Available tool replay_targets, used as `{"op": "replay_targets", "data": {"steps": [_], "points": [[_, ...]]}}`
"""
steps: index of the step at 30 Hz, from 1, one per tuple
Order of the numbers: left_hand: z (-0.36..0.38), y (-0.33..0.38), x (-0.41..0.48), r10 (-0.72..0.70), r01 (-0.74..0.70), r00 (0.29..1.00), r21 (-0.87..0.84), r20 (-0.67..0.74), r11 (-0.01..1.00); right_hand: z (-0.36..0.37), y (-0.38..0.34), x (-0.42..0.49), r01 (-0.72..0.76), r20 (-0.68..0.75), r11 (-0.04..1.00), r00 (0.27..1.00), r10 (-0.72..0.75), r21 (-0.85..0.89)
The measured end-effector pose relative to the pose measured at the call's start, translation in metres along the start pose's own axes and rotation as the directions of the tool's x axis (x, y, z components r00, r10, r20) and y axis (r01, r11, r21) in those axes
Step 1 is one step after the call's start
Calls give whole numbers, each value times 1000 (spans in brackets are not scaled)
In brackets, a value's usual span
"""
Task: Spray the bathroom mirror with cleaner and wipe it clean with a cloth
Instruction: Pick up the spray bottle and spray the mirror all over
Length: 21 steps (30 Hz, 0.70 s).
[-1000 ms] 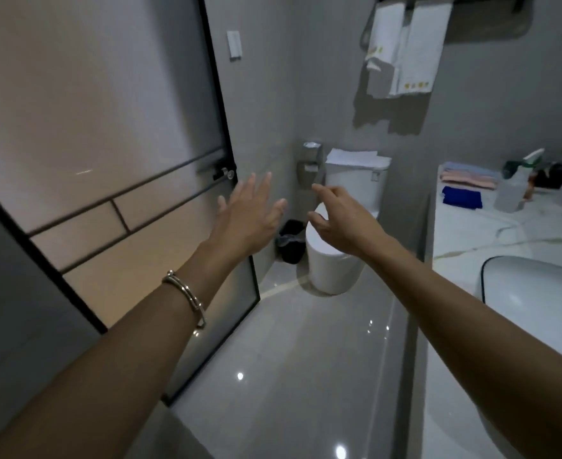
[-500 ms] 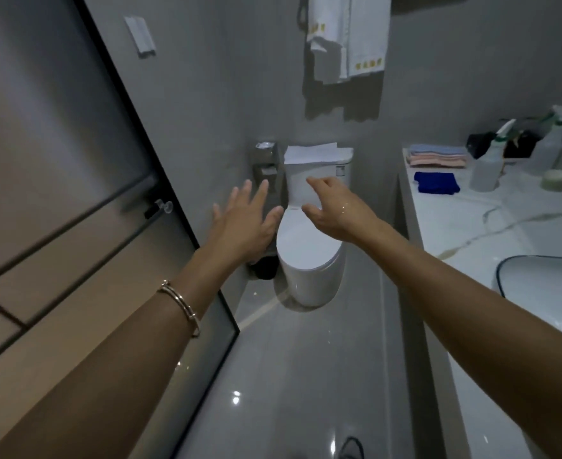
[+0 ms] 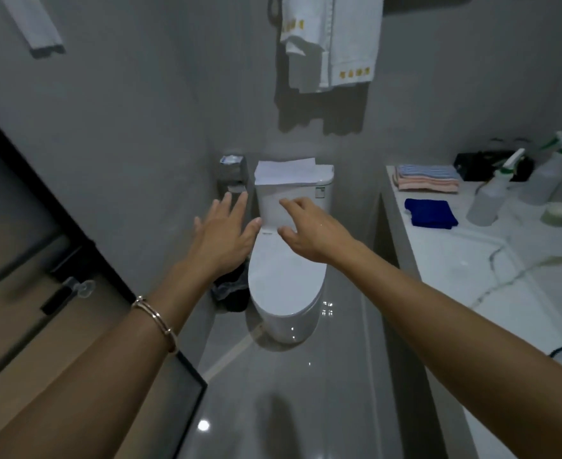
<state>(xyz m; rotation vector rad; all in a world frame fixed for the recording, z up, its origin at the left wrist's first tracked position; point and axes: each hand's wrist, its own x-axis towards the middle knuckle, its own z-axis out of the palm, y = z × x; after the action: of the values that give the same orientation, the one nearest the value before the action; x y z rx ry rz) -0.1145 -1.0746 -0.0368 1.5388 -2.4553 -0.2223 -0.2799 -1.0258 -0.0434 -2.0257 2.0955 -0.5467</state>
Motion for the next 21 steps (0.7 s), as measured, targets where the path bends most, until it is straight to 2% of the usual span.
{"op": "replay_targets", "data": {"steps": [2,6,12,15,21], "points": [[7,0,37,64,-64,998,-20,8,998,3,16,21,-52,-7,998,999,51,-41],[19,9,109,232,-230,973,-87,12,969,-13,45,53,-255,-39,964,967,253,-74],[36,40,173,451,-438,889,-140,79,888,-26,73,67,-448,-101,889,893,439,-97],[51,83,194,525,-505,844,-170,104,846,-35,96,55,-528,-151,846,845,513,-79],[93,202,198,704,-663,693,-243,157,707,-71,179,10,-673,-267,738,722,639,-52]]}}
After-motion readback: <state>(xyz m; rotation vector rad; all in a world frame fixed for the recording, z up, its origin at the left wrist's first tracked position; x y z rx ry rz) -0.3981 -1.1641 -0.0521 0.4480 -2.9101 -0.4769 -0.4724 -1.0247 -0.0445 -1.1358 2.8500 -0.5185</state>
